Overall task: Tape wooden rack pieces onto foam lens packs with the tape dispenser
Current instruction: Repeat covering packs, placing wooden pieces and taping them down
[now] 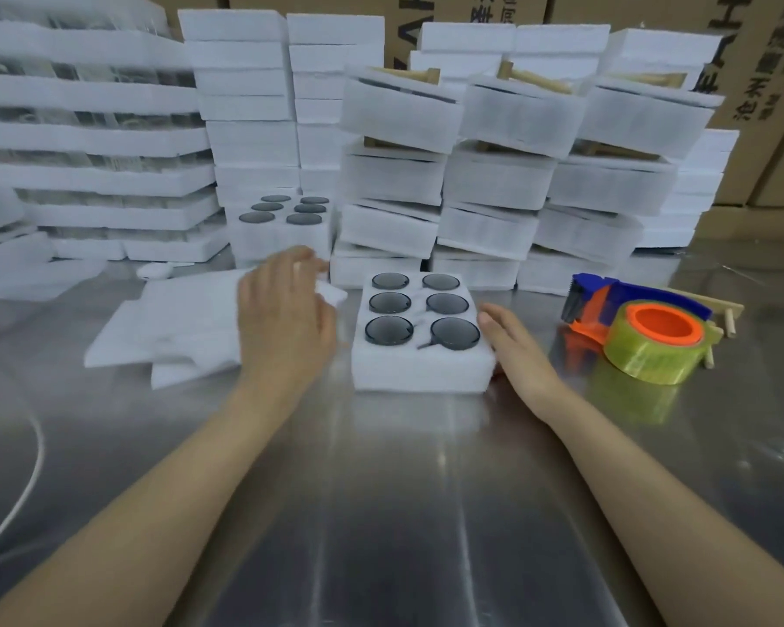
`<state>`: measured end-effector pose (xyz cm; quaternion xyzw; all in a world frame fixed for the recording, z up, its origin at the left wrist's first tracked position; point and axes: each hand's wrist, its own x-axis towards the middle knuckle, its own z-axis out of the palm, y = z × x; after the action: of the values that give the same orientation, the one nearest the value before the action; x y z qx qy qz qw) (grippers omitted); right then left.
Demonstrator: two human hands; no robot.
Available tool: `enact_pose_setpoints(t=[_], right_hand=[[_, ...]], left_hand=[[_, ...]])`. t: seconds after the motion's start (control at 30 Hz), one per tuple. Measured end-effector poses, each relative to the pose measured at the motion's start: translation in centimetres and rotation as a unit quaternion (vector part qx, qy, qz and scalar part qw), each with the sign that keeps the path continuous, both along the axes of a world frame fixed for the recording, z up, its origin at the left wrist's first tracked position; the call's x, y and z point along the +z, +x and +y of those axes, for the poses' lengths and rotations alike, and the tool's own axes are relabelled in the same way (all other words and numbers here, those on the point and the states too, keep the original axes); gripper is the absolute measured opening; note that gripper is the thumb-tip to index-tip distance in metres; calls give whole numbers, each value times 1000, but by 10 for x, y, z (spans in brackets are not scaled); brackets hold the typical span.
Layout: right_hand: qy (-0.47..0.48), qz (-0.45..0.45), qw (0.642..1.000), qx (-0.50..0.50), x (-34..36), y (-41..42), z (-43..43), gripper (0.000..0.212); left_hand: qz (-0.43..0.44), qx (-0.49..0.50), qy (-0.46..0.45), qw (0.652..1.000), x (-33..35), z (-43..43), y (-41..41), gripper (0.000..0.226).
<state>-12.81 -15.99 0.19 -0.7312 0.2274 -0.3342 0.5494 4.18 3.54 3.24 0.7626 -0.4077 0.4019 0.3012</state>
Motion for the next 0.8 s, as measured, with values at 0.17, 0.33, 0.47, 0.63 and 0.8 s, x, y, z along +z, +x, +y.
enact_pose_setpoints(t=[0.17,0.33,0.47,0.63,0.8], right_hand=[[17,49,997,52,0,6,5,38],[-1,69,997,20,1,10,7,46],[27,74,997,24,5,12,11,44],[39,71,996,26,8,13,14,49],[20,73,997,18,6,12,11,42]], left_hand=[[183,163,196,950,-30,19,39,62],[166,140,93,972,-30,16,50,53],[123,155,117,973,-32,17,52,51],[120,140,78,980,-28,11,53,40],[65,102,7,993,-22,13,43,23]])
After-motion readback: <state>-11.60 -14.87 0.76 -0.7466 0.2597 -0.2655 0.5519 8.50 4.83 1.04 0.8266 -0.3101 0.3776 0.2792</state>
